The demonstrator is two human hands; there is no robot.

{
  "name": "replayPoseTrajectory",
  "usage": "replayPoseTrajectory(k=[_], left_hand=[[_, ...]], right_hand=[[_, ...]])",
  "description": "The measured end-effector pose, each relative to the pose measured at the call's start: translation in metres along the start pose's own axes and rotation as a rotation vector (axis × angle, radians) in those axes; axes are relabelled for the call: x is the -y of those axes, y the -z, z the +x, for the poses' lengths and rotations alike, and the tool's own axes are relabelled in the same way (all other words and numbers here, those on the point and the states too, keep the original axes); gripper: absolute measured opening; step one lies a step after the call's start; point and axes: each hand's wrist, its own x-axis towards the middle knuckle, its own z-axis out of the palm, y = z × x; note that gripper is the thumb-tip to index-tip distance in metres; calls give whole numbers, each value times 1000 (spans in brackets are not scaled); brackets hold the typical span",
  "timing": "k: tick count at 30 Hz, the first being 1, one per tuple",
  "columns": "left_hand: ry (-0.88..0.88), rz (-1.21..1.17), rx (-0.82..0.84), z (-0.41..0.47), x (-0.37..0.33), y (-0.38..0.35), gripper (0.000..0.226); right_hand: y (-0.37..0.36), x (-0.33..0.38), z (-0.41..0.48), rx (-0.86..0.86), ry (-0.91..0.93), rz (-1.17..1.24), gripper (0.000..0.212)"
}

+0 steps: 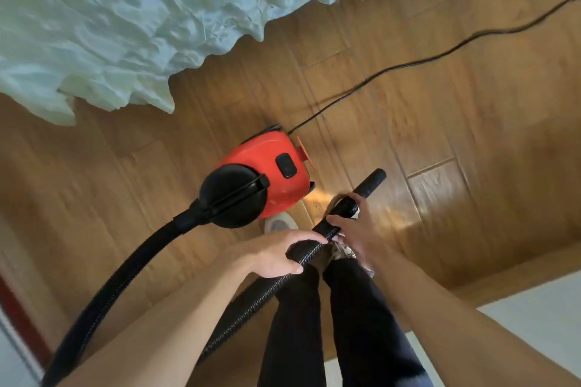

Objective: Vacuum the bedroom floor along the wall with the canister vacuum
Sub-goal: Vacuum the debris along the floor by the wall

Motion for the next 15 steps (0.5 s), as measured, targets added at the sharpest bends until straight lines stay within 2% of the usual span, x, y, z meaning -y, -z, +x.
replayPoseTrajectory(k=[2, 3, 6, 8, 10, 12, 15], left_hand=[[17, -5, 19, 11, 3, -3, 68], [27, -8, 22, 16, 6, -4, 69], [57, 9, 42, 25, 16, -8, 68], [74, 33, 41, 28, 23, -9, 67], [80, 28, 30, 30, 29, -10, 67], [87, 6, 20, 31, 32, -10, 67], [87, -7, 3, 26, 32, -6, 63]], right_hand=[[3, -5, 10, 7, -23, -48, 67], [3, -6, 13, -12, -16, -161, 71], [-2, 4, 25, -39, 149, -933, 102], [-19, 17, 28, 34, 330, -1289, 115], [-44, 29, 29, 123, 464, -1407, 121], [-68, 31, 32, 178, 570, -1489, 114], [-90, 27, 33, 220, 616, -1546, 108]])
